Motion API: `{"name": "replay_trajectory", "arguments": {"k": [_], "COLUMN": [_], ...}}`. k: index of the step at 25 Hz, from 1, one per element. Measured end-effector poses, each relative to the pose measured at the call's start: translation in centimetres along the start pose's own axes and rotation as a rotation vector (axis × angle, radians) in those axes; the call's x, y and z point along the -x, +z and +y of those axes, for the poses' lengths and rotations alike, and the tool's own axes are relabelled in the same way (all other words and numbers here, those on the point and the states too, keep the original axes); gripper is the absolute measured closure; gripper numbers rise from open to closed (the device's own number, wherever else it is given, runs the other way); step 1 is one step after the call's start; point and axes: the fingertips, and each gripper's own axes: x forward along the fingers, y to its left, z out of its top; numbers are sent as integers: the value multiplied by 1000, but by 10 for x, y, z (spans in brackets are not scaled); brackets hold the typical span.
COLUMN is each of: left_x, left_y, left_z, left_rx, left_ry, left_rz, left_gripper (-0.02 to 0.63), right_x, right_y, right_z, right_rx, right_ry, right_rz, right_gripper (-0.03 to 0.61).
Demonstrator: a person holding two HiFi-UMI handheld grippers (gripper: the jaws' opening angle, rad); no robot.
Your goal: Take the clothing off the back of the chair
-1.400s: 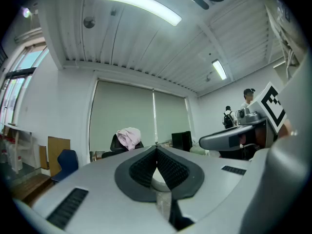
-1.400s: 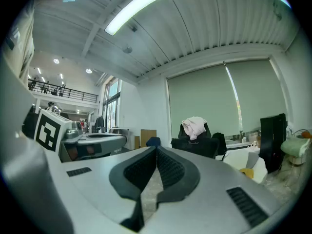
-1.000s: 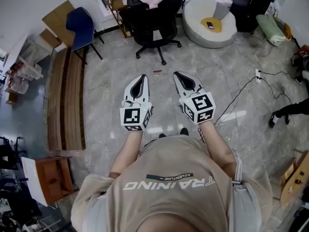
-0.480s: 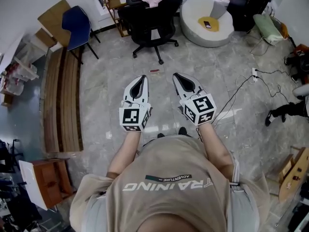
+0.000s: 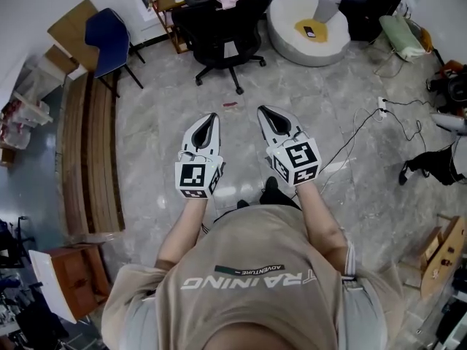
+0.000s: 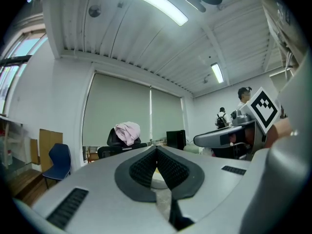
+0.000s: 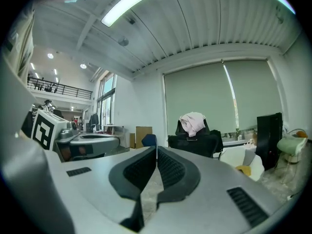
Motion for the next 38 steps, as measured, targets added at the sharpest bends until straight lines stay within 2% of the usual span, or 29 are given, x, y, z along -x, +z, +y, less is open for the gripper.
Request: {"name": "replay_trajectory", "arguments": {"k": [11, 18, 24, 29, 38], "left_x": [-65, -116, -148, -164, -191], "left_y": [-8, 4, 5, -3, -5], "left_z": [12, 14, 0, 0, 36], "left_rx": [31, 12, 19, 21, 12], "left_ry": [44, 85, 99, 75, 29], "left_rz": [24, 7, -12, 25, 33], "left_gripper": [604, 604, 604, 604, 604], "right_x": [-47, -70, -79, -93, -135], "right_y": [8, 21, 15, 9, 3], "right_z": [-61, -95, -115, -128, -136], "right_rx": [-45, 56, 79, 40, -12], "right_ry": [61, 110, 154, 165, 136], "right_rz": [-28, -32, -28, -14, 10], "right_gripper": [543, 543, 543, 543, 543]}}
